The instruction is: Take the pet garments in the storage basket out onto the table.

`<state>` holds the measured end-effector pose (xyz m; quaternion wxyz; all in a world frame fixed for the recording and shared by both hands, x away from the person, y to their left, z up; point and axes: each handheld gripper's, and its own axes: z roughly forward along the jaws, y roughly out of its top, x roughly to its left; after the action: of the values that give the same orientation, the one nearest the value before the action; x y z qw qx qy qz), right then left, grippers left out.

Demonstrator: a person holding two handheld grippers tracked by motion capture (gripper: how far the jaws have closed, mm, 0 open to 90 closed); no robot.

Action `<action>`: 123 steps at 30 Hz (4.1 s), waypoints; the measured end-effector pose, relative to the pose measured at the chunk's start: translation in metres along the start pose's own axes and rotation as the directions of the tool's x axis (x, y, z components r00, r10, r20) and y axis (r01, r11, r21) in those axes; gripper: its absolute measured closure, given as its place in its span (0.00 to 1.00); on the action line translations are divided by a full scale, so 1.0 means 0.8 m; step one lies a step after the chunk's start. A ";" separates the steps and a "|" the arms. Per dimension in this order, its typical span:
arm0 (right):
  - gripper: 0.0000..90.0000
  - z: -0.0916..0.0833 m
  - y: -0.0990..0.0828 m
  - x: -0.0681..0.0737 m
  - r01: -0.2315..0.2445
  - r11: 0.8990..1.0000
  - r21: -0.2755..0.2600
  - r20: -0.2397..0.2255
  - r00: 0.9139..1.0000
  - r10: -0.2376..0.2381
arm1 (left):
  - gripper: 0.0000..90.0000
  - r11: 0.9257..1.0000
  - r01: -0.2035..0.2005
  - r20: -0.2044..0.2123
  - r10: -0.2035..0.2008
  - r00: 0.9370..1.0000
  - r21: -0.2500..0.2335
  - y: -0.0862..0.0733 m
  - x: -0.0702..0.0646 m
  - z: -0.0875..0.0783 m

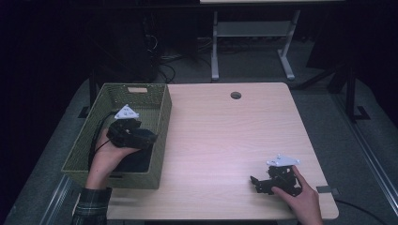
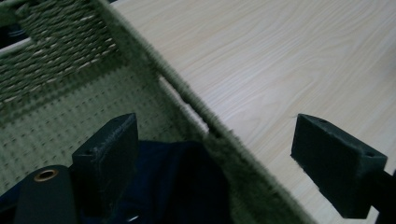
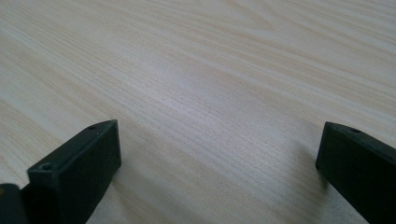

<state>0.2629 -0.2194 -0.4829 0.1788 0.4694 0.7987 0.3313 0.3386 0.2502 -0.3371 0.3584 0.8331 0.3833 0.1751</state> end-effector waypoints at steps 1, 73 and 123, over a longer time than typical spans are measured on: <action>0.00 0.000 0.000 0.000 0.000 1.000 0.000 0.000 1.000 0.000 | 0.16 1.000 0.004 -0.004 -0.004 1.000 0.001 -0.002 0.003 0.000; 0.00 0.000 0.000 0.000 0.003 1.000 0.000 0.000 1.000 -0.003 | 0.25 0.867 0.205 -0.171 -0.141 0.975 0.455 -0.086 0.080 0.071; 0.00 0.000 0.000 0.000 0.000 1.000 0.000 0.000 1.000 0.000 | 0.73 0.957 0.247 0.093 -0.235 0.967 -0.154 -0.008 0.082 -0.074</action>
<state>0.2630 -0.2194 -0.4830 0.1789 0.4693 0.7987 0.3314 0.3443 0.3308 -0.3008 0.4584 0.7536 0.4528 0.1301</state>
